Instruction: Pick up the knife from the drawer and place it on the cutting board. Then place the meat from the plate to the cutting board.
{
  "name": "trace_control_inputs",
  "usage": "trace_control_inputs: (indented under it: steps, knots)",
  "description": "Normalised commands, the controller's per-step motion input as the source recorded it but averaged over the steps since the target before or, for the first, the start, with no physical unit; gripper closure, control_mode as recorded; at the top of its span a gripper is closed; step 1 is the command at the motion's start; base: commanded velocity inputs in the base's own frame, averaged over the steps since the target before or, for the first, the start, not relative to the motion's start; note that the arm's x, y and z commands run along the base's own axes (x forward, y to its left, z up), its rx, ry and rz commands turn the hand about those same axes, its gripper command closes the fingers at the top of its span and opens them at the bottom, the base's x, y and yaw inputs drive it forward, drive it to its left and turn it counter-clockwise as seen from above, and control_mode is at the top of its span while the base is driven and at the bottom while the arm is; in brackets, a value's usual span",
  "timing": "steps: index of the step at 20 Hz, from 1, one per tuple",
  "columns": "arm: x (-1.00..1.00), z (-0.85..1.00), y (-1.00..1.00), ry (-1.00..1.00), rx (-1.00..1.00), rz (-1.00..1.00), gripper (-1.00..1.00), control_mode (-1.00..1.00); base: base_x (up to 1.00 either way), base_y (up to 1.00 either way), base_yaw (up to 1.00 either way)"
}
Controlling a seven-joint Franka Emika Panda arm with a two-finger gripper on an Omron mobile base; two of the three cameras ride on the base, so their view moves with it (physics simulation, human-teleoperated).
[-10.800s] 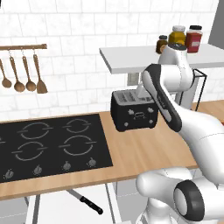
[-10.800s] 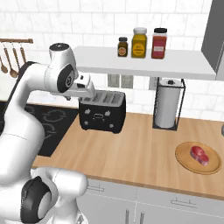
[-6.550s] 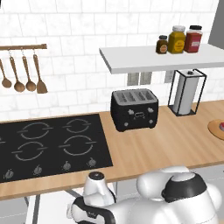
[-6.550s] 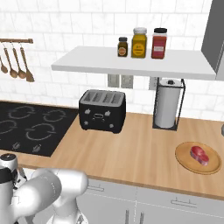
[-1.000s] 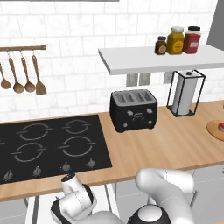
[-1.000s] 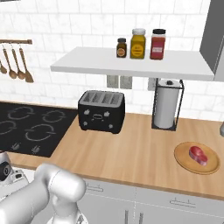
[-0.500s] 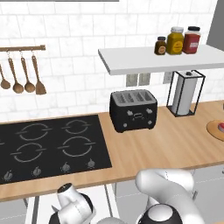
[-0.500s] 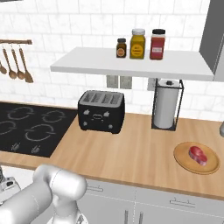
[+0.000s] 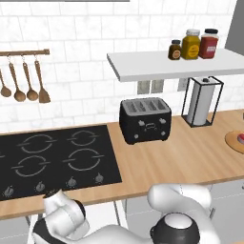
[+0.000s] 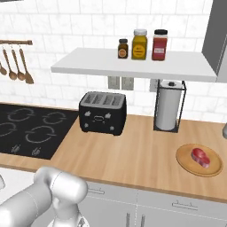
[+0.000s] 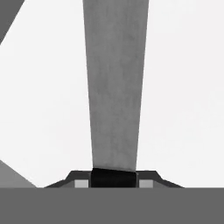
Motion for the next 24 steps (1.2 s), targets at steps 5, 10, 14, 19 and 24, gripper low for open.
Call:
trace_control_inputs:
  steps: [5,10,14,19,24]
  knots:
    - [-0.45,0.90,0.00,0.01,0.00,0.00,1.00,-1.00,0.00,0.00,0.00]
    - [-0.12,0.86,-0.31,0.00,0.00,-0.03,1.00,-1.00,0.00,0.00,0.00]
    - [0.08,0.78,-0.62,0.00,0.00,-0.17,1.00,-1.00,0.00,0.00,0.00]
    - [0.41,0.62,-0.30,0.00,0.00,-0.21,1.00,-1.00,0.00,0.00,0.00]
    - [0.41,0.28,-0.44,0.00,0.04,-0.22,1.00,-1.00,0.00,0.00,0.00]
